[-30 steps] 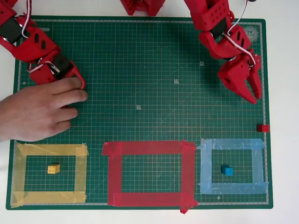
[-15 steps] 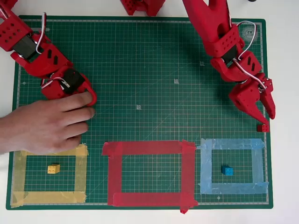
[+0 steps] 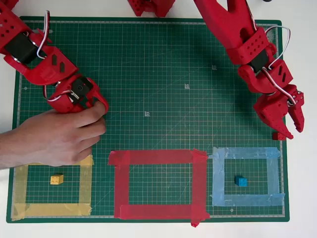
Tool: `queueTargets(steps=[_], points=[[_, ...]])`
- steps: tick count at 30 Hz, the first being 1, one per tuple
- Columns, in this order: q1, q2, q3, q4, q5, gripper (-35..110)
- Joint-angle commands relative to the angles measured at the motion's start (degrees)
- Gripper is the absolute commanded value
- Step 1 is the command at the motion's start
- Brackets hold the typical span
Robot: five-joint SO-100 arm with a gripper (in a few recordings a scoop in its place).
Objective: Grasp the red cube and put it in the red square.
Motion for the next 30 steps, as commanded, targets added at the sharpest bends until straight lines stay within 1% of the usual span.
queueTargets(steps=[1, 6, 14, 18, 30], points=[[0.18, 0.70, -8.61, 9.49, 1.32, 12], [0.44, -1.14, -12.22, 14.41, 1.41, 14], [0.97, -2.55, -12.57, 14.68, 1.05, 18], [1.05, -3.52, -14.24, 17.31, 0.79, 19], [0.97, -6.24, -15.38, 17.31, -0.70, 22]])
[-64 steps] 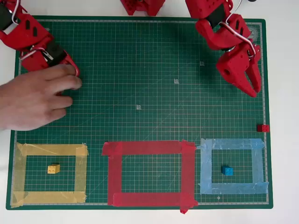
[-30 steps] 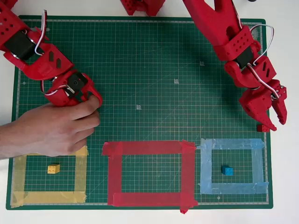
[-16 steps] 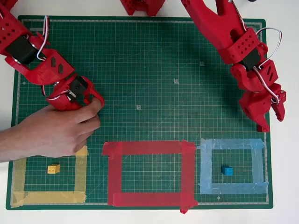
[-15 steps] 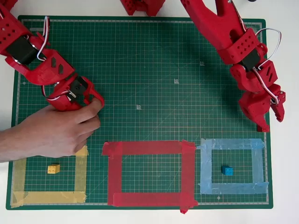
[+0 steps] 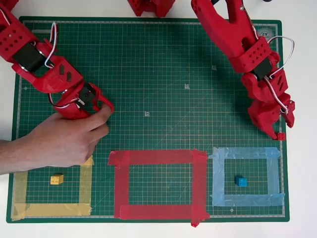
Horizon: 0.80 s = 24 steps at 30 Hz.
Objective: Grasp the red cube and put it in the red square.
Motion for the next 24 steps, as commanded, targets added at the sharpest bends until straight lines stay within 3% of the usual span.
queueTargets(steps=[1, 24], points=[[0.18, 1.67, -3.69, 0.44, -1.67, 22], [0.88, -4.13, -10.90, 0.53, -5.19, 23]])
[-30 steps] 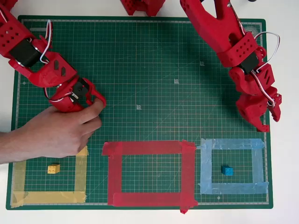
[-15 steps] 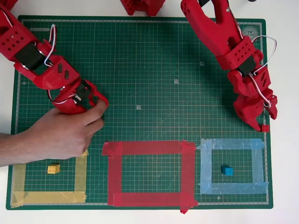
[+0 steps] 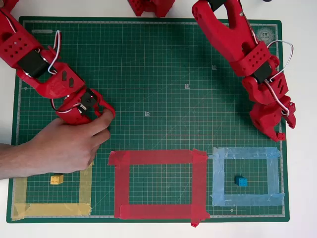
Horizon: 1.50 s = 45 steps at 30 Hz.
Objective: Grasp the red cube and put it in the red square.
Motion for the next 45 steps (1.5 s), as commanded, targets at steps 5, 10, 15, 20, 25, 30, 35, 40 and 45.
queueTargets(steps=[5, 10, 15, 20, 25, 30, 35, 40, 45], points=[[0.97, -0.35, -6.15, 0.44, -1.85, 23], [0.88, -0.70, -6.15, 0.44, -2.02, 23], [-0.09, -0.97, -6.24, 0.44, -2.02, 23], [-0.88, -1.58, -6.68, 0.44, -2.02, 23], [-0.88, -2.11, -6.94, 0.44, -2.11, 23], [-0.70, -4.31, -9.67, 0.44, -2.37, 23], [-0.35, -5.98, -11.69, 0.44, -3.16, 23], [-0.35, -6.33, -12.22, 0.44, -3.25, 23], [-0.35, -7.03, -13.71, 0.44, -3.43, 23]])
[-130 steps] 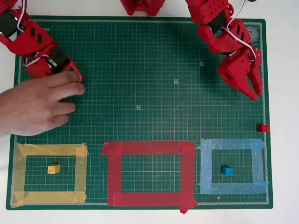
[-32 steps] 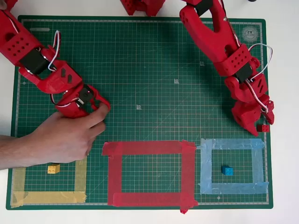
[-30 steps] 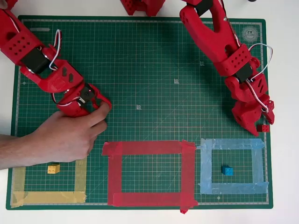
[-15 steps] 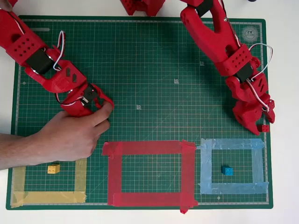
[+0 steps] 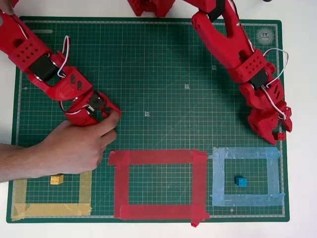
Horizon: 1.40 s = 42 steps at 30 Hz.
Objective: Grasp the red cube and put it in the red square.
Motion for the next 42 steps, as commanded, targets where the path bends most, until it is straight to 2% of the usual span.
queueTargets(steps=[1, 42], points=[[-0.62, 1.93, -3.78, 0.44, -1.23, 23], [0.53, 1.58, -3.52, 0.44, -1.23, 15]])
